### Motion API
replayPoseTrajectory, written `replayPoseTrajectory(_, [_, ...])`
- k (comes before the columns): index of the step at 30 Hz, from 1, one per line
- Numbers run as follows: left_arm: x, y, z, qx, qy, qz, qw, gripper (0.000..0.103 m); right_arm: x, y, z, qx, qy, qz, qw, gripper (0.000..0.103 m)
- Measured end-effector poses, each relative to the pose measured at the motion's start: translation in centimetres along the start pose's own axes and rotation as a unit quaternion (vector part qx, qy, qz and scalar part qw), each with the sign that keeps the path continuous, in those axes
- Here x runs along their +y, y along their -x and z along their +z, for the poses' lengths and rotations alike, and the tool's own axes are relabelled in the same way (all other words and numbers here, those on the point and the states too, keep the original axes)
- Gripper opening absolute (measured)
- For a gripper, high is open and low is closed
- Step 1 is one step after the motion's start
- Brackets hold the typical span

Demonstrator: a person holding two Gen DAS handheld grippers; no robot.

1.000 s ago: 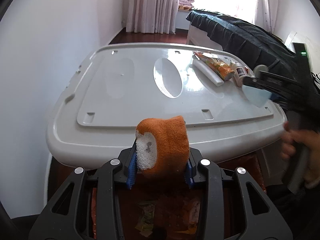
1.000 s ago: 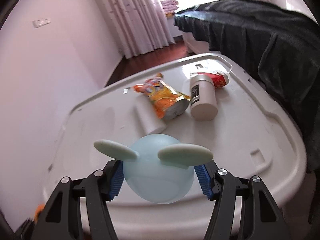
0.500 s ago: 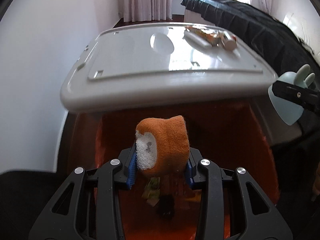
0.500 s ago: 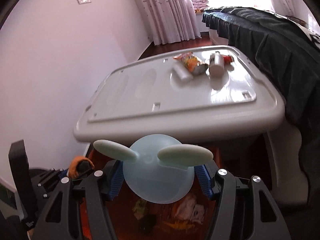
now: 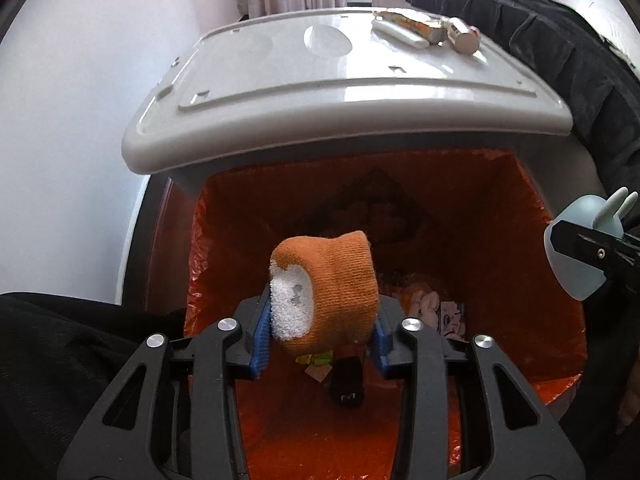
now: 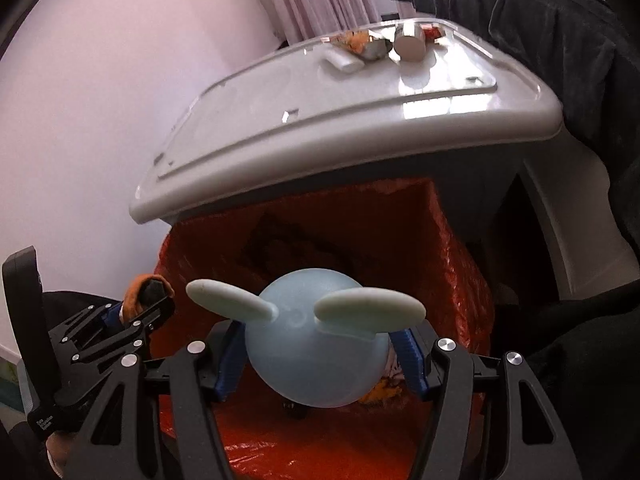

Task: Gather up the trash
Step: 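Lower the sock and cup into the bin and open both grippers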

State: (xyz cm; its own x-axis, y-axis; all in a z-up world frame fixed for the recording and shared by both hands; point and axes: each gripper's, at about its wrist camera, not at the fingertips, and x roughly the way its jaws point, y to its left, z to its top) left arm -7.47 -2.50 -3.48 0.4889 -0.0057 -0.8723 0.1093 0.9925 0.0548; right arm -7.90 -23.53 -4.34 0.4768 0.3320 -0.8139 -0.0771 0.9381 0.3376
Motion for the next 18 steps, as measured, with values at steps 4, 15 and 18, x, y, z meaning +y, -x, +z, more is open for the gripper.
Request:
replayPoseTrajectory(4, [-0.2,-0.6,-0.5,0.01,-0.007,0.016,0.9998,0.082,-0.5,-0.1,0.0,-0.002,-0.011,-0.011,1.0,0.08])
replayPoseTrajectory(15, [-0.3,-0.4,-0.3,0.009,-0.01,0.009,0.9999,0.082,-1.3,1.1,1.0,-0.018,-0.03,-0.006,0.999,0.08])
replayPoseTrajectory(18, [-0.4,0.1,0.3,0.009,-0.011,-0.007,0.9999,0.082,-1.6,1.6,2.8,-0.024,-0.028,-0.005,0.999,0.081])
